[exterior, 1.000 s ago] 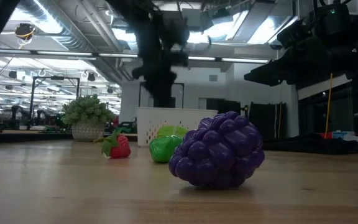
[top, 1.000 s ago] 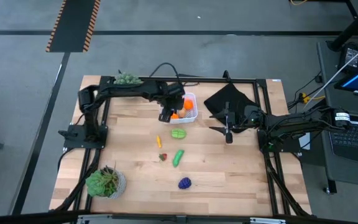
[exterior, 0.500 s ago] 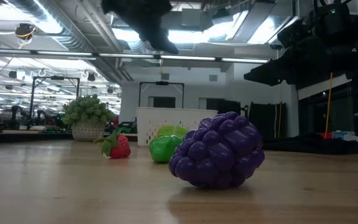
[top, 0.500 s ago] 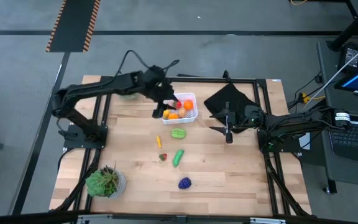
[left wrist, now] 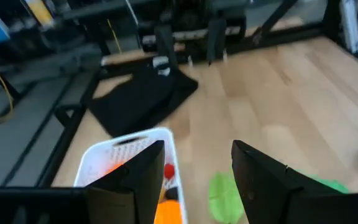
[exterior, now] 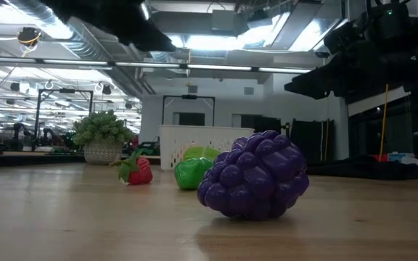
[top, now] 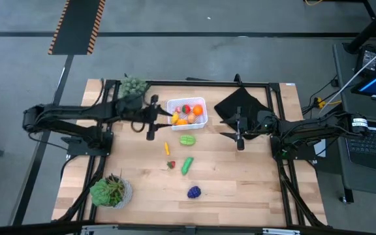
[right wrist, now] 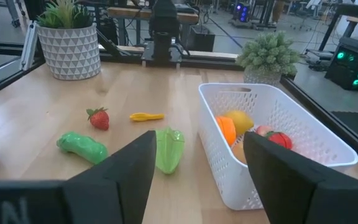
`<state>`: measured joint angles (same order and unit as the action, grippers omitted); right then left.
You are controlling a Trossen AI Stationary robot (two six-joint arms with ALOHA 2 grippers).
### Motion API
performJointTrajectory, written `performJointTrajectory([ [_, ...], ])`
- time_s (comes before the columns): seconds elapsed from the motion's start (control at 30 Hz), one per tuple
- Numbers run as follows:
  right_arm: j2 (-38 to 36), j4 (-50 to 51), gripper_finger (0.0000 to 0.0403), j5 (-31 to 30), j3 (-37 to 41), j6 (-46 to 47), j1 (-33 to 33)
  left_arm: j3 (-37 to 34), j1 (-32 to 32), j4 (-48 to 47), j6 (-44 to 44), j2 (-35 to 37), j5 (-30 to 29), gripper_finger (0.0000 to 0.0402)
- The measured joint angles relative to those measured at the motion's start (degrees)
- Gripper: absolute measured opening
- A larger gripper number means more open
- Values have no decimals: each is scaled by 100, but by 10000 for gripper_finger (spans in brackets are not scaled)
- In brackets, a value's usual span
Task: Pick and placing Produce into tupperware
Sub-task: Put the corn into the white bin
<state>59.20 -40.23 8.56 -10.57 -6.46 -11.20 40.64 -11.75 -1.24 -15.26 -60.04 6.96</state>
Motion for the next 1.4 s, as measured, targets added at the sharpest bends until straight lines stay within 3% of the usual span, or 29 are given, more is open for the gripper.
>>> performJointTrajectory([
  [0.33, 0, -262, 243, 0, 0, -139, 263, -1645, 1119, 1668, 593, 696, -1069, 179],
  [0.5, 0, -299, 243, 0, 0, -135, 463, -2038, 1486, 2037, 662, 696, -1141, 179],
  [0.9, 0, -284, 243, 4, 0, -140, 518, -2181, 1817, 2015, 915, 696, -1139, 179],
  [1.4, 2, -277, 243, -4, 0, 22, 507, -2181, 1726, 2016, 960, 691, -1246, 179],
])
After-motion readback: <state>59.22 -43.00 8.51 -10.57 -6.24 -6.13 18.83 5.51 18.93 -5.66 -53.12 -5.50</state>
